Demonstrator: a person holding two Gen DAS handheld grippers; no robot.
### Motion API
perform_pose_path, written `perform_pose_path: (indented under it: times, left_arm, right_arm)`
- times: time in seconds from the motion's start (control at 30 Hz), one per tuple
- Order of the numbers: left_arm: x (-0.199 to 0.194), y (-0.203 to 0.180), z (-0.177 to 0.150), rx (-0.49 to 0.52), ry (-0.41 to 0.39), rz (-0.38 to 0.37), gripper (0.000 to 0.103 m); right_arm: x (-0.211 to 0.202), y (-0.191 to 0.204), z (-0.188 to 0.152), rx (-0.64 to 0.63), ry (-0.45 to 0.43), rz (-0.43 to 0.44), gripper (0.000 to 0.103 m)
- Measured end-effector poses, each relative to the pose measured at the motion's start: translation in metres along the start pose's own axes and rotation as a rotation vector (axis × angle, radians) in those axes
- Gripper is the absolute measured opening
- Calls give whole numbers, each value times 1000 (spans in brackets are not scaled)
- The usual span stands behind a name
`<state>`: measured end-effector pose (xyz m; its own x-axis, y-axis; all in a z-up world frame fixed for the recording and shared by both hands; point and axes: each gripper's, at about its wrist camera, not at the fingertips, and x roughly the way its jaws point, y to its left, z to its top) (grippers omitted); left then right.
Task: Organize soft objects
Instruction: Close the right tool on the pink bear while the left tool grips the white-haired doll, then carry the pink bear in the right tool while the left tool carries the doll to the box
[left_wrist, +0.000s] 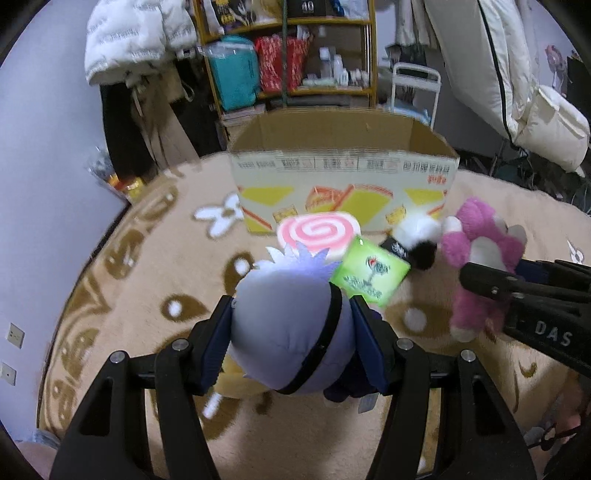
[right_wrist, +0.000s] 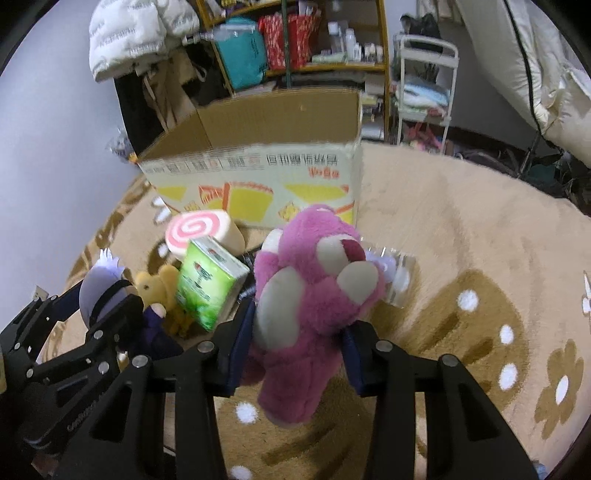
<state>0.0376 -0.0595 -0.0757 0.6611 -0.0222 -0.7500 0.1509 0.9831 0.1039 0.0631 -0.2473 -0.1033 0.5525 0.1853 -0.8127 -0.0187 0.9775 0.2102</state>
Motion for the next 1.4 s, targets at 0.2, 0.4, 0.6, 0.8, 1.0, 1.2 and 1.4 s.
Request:
perform_pose_path:
  times: [0.2, 0.4, 0.6, 0.8, 1.0, 1.2, 1.4]
  left_arm:
    - [-28, 15, 7, -12, -134, 48, 61]
    - [-54, 30, 16, -31, -259, 92, 61]
    - [-72, 35, 26, -12, -355, 127, 61]
    - [-76, 34, 42, -9, -406, 143, 61]
    - [-75, 39, 59, -27, -436, 133, 61]
    - [-72, 48, 83, -42, -465, 140, 61]
    - [-60, 53, 105, -51, -476, 128, 61]
  right_arm:
    - [-30, 4, 0, -9, -116, 8, 46]
    - [-51, 11, 3, -39, -223, 13, 46]
    - [-59, 16, 9, -57, -292, -13, 46]
    - [-64, 18, 22, -72, -368, -37, 46]
    - [-63, 24, 42, -97, -433, -84, 46]
    - [-60, 27, 59, -121, -464, -100, 46]
    - [-57, 28, 82, -127, -511, -103, 46]
